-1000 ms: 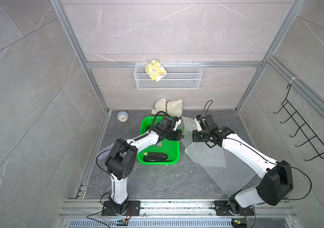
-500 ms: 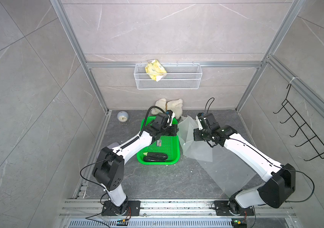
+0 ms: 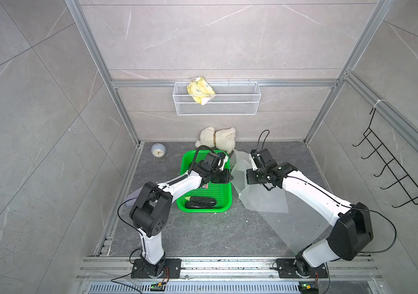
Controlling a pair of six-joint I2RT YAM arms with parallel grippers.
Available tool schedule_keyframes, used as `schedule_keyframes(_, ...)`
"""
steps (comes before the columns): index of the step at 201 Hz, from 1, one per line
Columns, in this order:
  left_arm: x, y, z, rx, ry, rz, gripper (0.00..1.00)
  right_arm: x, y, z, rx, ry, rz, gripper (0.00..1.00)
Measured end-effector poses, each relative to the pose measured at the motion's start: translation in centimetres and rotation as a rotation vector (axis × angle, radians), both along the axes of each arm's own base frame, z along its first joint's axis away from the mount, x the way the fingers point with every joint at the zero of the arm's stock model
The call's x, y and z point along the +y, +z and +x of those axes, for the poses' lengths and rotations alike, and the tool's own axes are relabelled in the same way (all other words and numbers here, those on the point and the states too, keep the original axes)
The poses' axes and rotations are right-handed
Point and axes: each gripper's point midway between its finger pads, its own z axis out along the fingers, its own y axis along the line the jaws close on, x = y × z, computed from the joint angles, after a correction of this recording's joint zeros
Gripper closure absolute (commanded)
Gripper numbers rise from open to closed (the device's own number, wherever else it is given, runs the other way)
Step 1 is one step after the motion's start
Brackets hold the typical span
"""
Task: Place the eggplant in a zip-top bag and seal the zipper
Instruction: Open the zipper food storage bag, then pick up the eggplant from the basket.
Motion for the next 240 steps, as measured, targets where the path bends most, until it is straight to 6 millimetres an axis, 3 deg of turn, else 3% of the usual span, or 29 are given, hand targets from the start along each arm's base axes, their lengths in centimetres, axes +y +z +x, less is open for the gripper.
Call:
schedule_keyframes(41,-0.7,1.0,-0.4,-0.001,-0.061,-0.071,0.47,0.2,-0.9,0.1,0.013,0.004,-0.001,1.0)
schedule_keyframes(62,-0.1,0.9,-0.3,0.01,-0.064,-0.09,0.42,0.3,-1.4,0.1,0.022,0.006,-0.003,1.0)
schedule_keyframes(116,5.0,1.1,1.5,-0.003,0.019,-0.081,0.39,0.6,-1.9,0.3,0.027,0.014,0.007,1.0)
schedule_keyframes(182,11.3,1.1,6.0,-0.134,0.152,0.208,0.35,0.8,-2.8,0.0,0.041,0.026,0.015,1.0)
schedule_keyframes(203,12.5,0.1,7.6,-0.165,0.186,0.3,0.31,0.9,-2.8,0.0,0.042,0.03,0.021,1.0)
schedule_keyframes(240,14.0,-3.8,10.2,-0.16,0.223,0.459,0.29,1.1,-3.0,-0.1,0.043,0.035,0.031,1.0)
